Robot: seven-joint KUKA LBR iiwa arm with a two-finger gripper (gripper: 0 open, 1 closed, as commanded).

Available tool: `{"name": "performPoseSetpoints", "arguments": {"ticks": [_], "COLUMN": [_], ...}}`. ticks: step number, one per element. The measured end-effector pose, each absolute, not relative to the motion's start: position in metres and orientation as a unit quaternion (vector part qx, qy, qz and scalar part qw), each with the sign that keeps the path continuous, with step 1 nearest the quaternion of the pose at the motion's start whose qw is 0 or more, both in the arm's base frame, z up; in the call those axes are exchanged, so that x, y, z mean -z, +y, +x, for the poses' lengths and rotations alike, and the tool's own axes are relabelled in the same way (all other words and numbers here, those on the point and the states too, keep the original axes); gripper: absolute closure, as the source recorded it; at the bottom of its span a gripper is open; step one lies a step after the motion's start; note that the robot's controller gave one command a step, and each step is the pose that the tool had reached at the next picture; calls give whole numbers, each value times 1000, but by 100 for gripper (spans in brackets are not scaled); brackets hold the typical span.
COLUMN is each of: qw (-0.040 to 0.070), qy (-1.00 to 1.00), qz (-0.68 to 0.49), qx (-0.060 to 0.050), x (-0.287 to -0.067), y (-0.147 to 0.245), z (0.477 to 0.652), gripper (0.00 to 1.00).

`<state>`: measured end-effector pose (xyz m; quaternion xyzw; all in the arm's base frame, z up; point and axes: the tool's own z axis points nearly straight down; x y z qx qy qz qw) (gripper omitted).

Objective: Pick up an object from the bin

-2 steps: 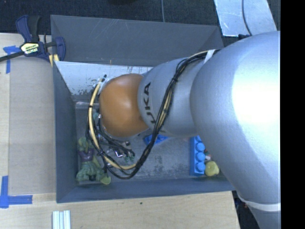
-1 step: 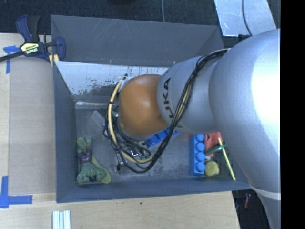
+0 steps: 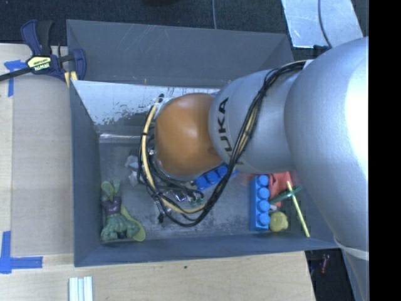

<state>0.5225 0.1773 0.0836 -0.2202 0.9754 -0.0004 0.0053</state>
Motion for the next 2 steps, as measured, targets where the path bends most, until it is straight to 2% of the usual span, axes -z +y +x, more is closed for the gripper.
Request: {"name": "performPoseSetpoints", "arguments": {"ticks": [1, 2], "qw": [6, 5], "qy": [965, 994], "qz": [-264, -113], "qx": [0, -2], "x": [-83, -80], "y": [138, 114], "z": [544, 543], "gripper": [0, 0]}}
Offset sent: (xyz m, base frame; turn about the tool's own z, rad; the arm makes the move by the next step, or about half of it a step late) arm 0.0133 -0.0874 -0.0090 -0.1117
